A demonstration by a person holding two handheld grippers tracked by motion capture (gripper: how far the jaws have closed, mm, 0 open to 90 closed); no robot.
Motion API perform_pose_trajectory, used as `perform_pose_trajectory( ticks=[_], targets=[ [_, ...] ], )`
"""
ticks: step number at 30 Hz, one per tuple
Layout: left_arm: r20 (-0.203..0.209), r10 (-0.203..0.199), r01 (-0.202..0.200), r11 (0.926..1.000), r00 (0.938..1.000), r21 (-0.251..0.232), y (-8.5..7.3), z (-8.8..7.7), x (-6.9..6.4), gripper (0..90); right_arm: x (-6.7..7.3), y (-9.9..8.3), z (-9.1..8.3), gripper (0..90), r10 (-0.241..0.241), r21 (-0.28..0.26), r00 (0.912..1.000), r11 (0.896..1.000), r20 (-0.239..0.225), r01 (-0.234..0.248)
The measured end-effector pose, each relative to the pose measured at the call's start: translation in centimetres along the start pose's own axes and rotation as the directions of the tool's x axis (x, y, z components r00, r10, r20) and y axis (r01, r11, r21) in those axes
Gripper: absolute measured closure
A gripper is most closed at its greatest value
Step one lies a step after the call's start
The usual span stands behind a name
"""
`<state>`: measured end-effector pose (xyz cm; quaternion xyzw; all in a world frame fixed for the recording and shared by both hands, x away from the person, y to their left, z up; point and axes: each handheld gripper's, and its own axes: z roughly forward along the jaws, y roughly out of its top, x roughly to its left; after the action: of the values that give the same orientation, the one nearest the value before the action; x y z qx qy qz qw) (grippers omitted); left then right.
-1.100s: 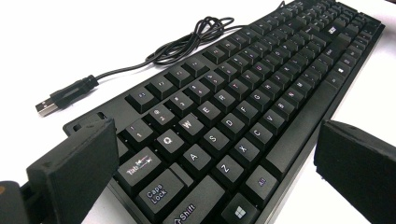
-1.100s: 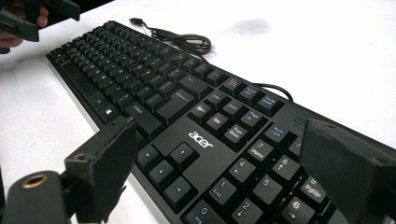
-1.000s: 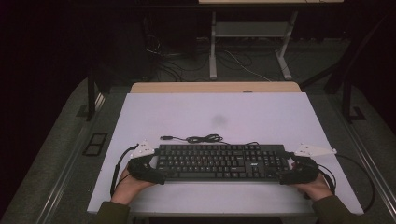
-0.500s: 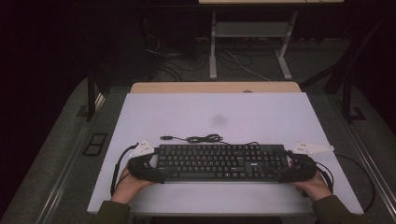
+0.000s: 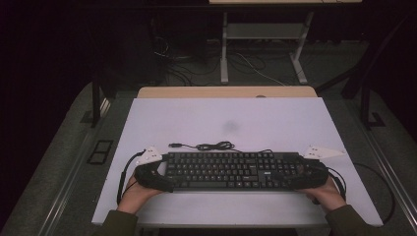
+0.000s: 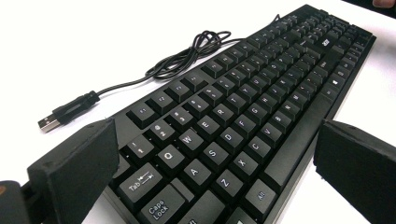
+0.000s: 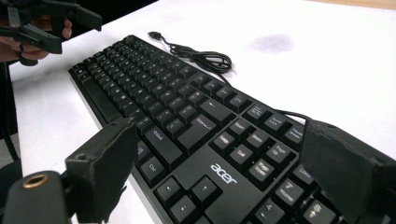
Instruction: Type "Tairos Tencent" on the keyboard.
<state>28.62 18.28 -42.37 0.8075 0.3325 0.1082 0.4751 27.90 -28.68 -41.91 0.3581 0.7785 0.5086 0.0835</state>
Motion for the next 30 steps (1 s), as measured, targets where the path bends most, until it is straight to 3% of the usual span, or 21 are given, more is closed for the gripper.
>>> perform_pose_trajectory(
  ticks=[30],
  targets=[
    [0.018,0.008,-0.009,0.9999,0.9998,0.009,0.0,0.7,-0.4,0.0,0.9,1.7,3.4,11.6,-0.032,0.031,0.9973,0.999,-0.066,0.034]
  ],
)
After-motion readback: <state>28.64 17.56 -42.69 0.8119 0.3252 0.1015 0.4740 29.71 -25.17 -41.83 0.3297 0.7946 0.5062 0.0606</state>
